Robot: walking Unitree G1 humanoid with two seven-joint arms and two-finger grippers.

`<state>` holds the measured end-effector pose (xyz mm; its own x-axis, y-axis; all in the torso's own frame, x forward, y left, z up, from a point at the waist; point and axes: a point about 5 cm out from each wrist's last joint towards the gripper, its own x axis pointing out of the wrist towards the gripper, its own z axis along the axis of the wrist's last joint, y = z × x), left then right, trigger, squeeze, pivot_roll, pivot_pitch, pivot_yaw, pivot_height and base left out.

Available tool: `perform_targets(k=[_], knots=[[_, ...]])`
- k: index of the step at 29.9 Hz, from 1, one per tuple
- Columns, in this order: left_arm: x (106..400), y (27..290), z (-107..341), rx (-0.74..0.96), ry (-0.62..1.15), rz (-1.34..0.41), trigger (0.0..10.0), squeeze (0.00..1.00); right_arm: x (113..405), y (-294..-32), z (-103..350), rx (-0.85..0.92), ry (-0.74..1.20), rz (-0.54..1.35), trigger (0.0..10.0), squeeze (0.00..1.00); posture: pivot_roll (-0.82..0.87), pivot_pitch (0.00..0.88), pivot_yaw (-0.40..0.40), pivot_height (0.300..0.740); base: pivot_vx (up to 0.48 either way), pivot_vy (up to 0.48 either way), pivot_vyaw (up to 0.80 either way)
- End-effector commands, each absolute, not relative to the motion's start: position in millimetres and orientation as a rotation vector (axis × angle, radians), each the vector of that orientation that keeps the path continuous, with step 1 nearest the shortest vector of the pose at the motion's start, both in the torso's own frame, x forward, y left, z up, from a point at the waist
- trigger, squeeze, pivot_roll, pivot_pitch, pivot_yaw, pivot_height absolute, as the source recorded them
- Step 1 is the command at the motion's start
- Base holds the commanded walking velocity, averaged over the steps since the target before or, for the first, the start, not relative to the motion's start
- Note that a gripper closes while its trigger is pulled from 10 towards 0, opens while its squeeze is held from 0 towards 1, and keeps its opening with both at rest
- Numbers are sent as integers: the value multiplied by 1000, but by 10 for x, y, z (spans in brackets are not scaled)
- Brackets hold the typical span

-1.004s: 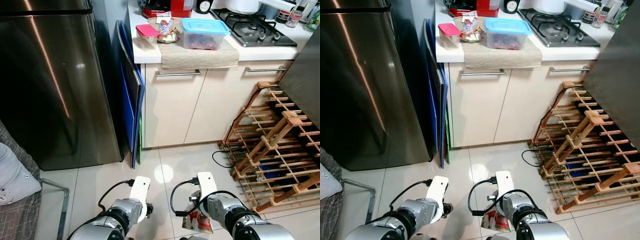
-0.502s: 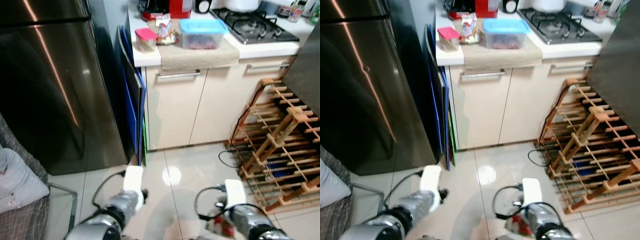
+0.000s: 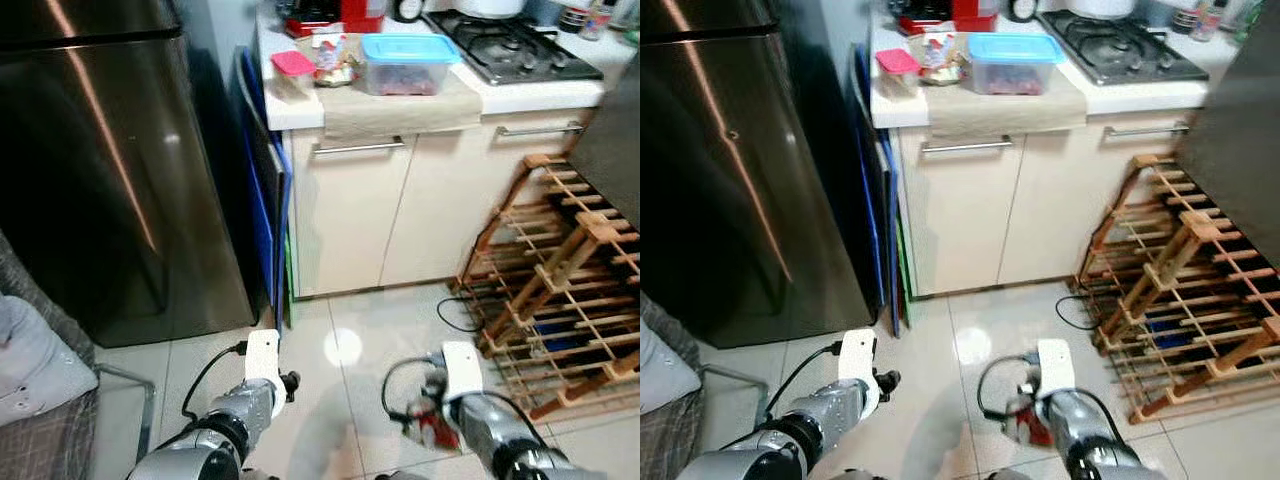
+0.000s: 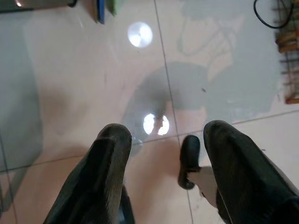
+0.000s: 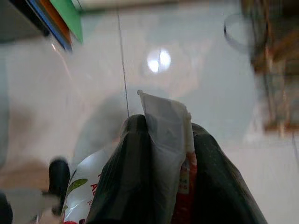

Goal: Restocking fridge

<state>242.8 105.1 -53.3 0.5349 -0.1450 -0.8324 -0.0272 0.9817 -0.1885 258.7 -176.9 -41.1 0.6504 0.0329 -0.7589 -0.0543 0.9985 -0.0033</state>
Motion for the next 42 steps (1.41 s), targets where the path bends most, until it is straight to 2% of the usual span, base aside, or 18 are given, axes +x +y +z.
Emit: perform_targets(k=[1,7,8,11,14,15,16,17,18,22,25,29,30,31,33,37,42], knots=[[2405,1035,-547,-208,1023,-61,10000,0,2618,-1738,-391,-50,858,70,10000,0,-69,0,-2,740,0,0,0],[2396,997,-550,-225,1018,-54,10000,0,2536,-1821,-443,-82,882,63,10000,0,-63,0,-30,740,0,0,0],[2411,1003,-541,-171,994,-72,10000,0,2540,-1846,-436,-85,865,50,10000,0,-67,0,-28,740,0,0,0],[2491,1020,-482,-41,873,-135,10000,0,2685,-1859,-313,-73,769,47,10000,0,-67,0,-25,740,0,0,0],[2562,1004,-396,-43,709,-165,10000,0,2982,-1850,-1,-96,548,71,10000,0,-67,0,-17,740,0,0,0],[2878,1124,-113,-62,569,-164,10000,0,3069,-1858,128,-105,458,80,10000,0,-69,0,-12,740,0,0,0],[2878,1124,-113,-62,569,-164,10000,0,3069,-1858,128,-105,458,80,10000,0,-69,0,-12,740,0,0,0],[3297,1347,494,-85,296,-160,10000,0,3162,-1922,422,-82,267,43,10000,0,-66,0,-12,740,0,0,0],[3368,1418,721,-119,207,-152,10000,0,3150,-1951,559,-77,194,25,10000,0,-63,0,-13,740,0,0,0],[3355,1470,967,-166,99,-141,10000,0,3096,-1958,821,-79,62,8,10000,0,-65,0,-12,740,0,0,0],[3206,1493,1283,-174,-64,-154,10000,0,2903,-1934,1246,-191,-186,15,10000,0,-64,0,-19,740,0,0,0],[2930,1613,1207,-101,-70,-195,10000,0,2532,-2092,1088,-259,-142,-15,10000,0,-55,0,-21,740,0,0,0],[2816,1664,1192,-149,-68,-181,10000,0,2426,-2090,1166,-277,-180,-15,10000,0,-64,0,-18,740,0,0,0],[2816,1664,1192,-149,-68,-181,10000,0,2426,-2090,1166,-277,-180,-15,10000,0,-64,0,-18,740,0,0,0],[2628,1646,1267,-134,-110,-208,10000,0,2297,-2016,1275,-304,-225,12,10000,0,-67,0,-15,740,0,0,0],[2600,1654,1326,-136,-120,-189,10000,0,2280,-2021,1270,-275,-195,-26,10000,0,-68,0,-16,740,0,0,0],[2754,1546,1382,-125,-122,-209,10000,0,2458,-1964,1275,-249,-173,-49,10000,0,-78,0,-10,740,0,-192,0]])
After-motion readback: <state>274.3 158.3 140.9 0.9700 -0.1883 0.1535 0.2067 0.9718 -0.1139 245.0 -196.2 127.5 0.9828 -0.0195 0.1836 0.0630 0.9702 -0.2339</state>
